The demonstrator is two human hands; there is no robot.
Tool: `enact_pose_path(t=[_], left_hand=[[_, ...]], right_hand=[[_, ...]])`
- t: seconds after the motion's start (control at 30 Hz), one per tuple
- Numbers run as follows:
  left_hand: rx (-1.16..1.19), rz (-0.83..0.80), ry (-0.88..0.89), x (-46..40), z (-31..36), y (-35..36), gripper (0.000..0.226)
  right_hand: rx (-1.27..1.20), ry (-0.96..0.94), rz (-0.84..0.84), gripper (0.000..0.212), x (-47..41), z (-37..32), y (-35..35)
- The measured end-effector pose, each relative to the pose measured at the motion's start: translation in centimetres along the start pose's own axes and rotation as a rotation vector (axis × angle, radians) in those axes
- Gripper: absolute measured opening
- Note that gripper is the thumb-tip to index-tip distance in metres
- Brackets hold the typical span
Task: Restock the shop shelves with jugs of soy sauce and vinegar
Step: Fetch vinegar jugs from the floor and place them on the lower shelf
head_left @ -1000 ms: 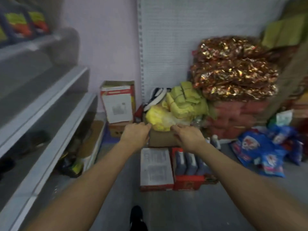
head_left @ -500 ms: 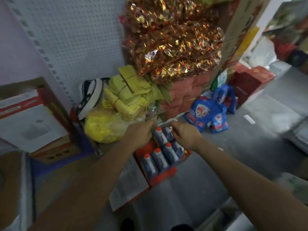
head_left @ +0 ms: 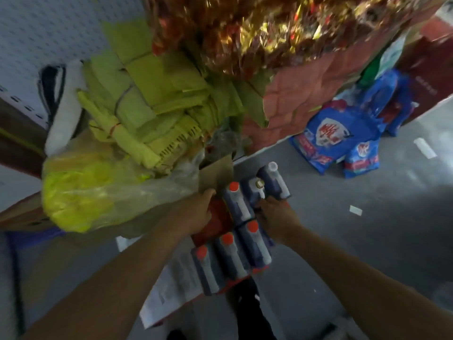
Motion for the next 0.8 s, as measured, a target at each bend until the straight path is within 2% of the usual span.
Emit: enact_pose_path(t=[0.07, 0.2, 0.27, 0.37, 0.5, 0.6, 0.7, 0.8], left_hand=[[0.027, -0.018, -0.046, -5.4, -1.4, 2.8, 0.074], [0.064, -0.017, -0.046, -14.9, -2.7, 8.6, 0.092], [0.036, -0.039, -0.029, -19.1, -2.7, 11.4, 0.092], [0.157, -0.111, -0.002, -22.6, -2.2, 14.5, 0.085], [0.208, 0.000, 0.026, -22.0, -4.9, 15.1, 0.070], [0.288, 0.047, -0.034, -18.6, -9.2, 16.6, 0.083], [0.488, 0.087, -0.127, -15.0, -11.5, 17.5, 0.082], [0.653, 0.079, -0.143, -14.7, -12.1, 18.3, 0.109]], right_hand=[[0.038, 0.000, -0.039, 0.039, -4.5, 2.3, 3.9], [0.053, 0.076, -0.180, 0.064, -10.3, 5.9, 11.5], [0.048, 0.103, -0.230, 0.066, -11.6, 6.3, 14.4], [-0.074, 0.111, -0.214, 0.064, -12.0, 5.7, 17.0], [-0.054, 0.066, -0.279, 0.056, -13.2, 5.9, 17.3], [0.032, -0.145, -0.338, 0.058, -15.3, 4.8, 16.4], [-0.020, -0.334, -0.350, 0.057, -16.6, 3.1, 16.6], [-0.188, -0.319, -0.319, 0.071, -16.6, 2.9, 17.1]])
Point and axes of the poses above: each hand's wrist, its own x-axis away from the middle knuckle, its own y-axis out of the palm, z = x × y, the point moved 9 cm from there along -x, towards the middle knuckle, and after that the axes turned 1 degree about -y, right-handed, at the moved point
